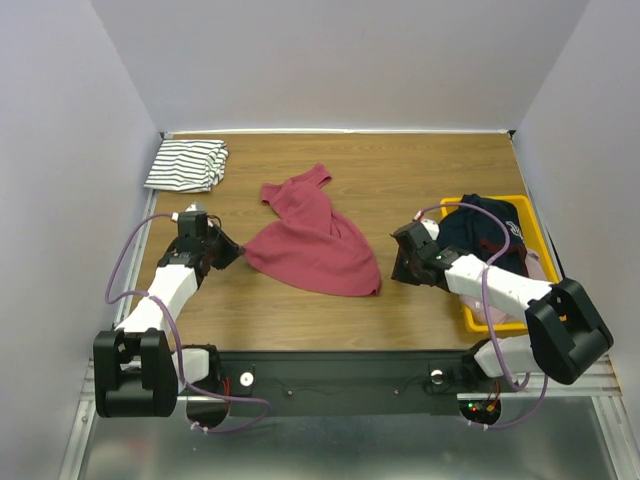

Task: Fold and stack the tank tops
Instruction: Flatten the tank top out

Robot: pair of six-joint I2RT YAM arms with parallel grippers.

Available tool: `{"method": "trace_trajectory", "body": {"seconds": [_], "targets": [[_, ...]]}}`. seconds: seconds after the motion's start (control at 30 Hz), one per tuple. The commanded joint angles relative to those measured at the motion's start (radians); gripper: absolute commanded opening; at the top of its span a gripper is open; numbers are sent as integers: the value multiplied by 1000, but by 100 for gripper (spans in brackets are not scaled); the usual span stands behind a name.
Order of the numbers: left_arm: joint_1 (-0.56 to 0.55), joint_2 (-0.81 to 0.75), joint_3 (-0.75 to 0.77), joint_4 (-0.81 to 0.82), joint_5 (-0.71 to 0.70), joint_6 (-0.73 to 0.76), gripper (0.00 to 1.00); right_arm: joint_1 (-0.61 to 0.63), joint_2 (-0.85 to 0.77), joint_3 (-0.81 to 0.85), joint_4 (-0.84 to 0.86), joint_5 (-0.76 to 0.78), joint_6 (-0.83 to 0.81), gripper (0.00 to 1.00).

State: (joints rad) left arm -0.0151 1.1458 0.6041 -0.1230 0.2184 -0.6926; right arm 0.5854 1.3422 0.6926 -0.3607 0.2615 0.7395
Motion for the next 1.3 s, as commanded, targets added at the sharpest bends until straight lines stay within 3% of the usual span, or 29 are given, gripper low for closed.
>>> {"method": "trace_trajectory", "body": {"seconds": [0.0,0.33,1.0,1.13,1.27], "targets": [[6,-23,-6,40,16,2,0,30,-40,24,3,-53,47,32],[6,-20,-1,43,22,7,0,103,-8,27,43,-77,93,42],[6,-21,-4,46,29,16,0,168,126,31,80,-70,120,42],[6,-20,-1,48,36,19,0,171,124,30,77,-54,120,35],[6,-44,34,30,42,34,0,160,48,86,17,49,78,9]]}}
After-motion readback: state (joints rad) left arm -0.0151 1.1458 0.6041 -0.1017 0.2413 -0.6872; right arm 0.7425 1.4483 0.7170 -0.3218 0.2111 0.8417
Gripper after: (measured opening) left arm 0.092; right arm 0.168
